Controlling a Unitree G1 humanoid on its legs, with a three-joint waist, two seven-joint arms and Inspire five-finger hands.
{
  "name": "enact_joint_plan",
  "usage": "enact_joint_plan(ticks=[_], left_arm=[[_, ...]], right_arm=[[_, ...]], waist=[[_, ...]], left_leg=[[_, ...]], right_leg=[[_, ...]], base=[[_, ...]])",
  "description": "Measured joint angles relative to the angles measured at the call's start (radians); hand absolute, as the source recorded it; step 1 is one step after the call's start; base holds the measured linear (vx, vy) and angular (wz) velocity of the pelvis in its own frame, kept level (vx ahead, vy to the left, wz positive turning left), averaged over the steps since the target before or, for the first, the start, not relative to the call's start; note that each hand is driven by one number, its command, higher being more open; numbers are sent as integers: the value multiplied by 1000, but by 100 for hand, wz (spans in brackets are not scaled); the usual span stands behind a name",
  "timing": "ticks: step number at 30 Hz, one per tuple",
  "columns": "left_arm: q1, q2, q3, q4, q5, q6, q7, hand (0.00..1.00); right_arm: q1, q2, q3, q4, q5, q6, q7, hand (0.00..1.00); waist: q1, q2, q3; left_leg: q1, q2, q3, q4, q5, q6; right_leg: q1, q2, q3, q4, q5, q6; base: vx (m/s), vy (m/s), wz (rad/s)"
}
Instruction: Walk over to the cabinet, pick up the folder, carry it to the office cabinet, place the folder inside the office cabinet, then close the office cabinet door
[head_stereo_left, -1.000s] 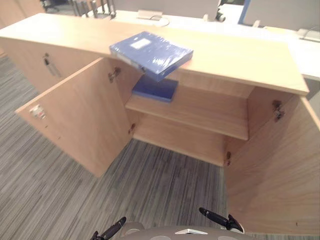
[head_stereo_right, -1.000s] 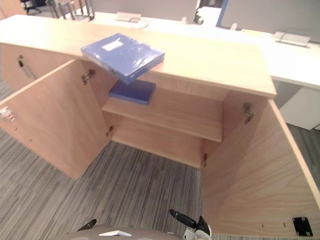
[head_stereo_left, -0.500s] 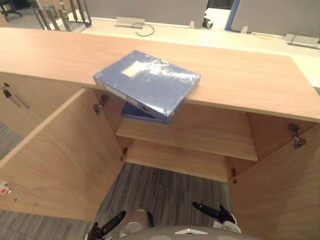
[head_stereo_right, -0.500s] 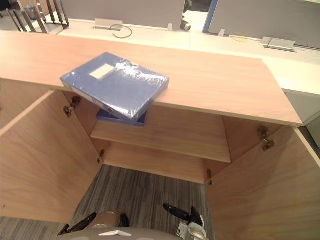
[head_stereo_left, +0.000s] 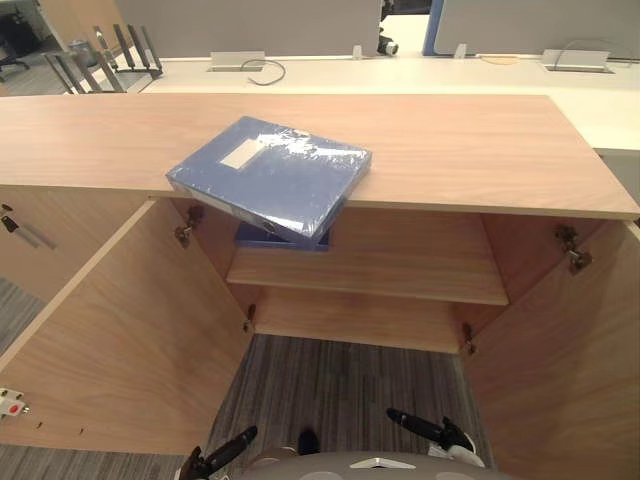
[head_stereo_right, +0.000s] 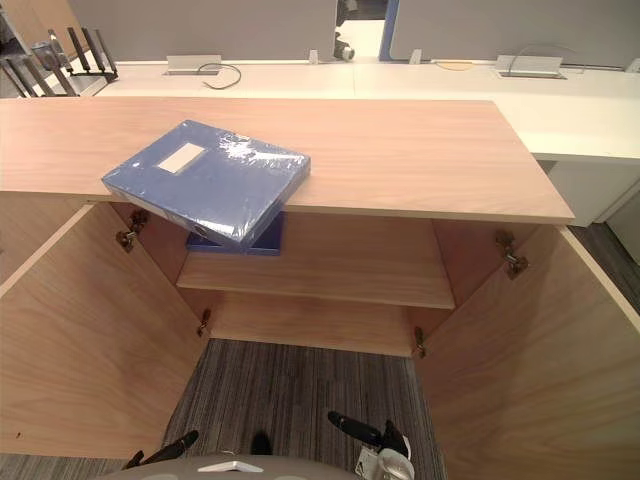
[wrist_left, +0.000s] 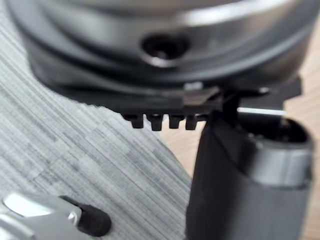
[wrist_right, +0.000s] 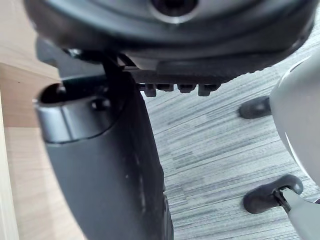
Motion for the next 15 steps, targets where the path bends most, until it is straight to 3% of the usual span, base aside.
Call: enact_joint_plan(ticks=[3,5,7,10,15], left_arm=[[39,17,-102,-75,-34,-2,9,100],[91,16,-178,-202,-77,1,13,100],[149,2,-262,-407,-233,-4,-10,100],[190,-27,-311,-620,-438,-9,-51,100],[195,-35,-321,-898,-503,-36,-50,100]], right_arm=[[35,-4,5,1,0,-1,-2,100],[41,-4,9,0,8,0,-6,100],[47,-3,26,-1,6,0,-6,100],[48,4,60,-13,-2,0,5,100],[61,6,113,-46,-4,1,6,100]], waist=[[1,-11,-8],[1,-14,-10],[3,-26,-11],[3,-38,-6],[4,-41,1]], left_leg=[[10,-12,-25,0,4,5],[7,-20,-51,0,7,11],[-4,-31,-75,0,12,19],[-4,-36,-78,0,10,26],[22,-37,-78,1,9,36]], right_leg=[[16,-6,-12,5,-14,3],[15,-10,-23,9,-17,8],[15,-17,-41,14,-24,14],[17,-20,-46,14,-21,19],[46,-20,-46,12,-18,22]], base=[[-46,9,12],[-2,-2,22],[19,-3,31],[43,-6,8],[54,-40,-2]])
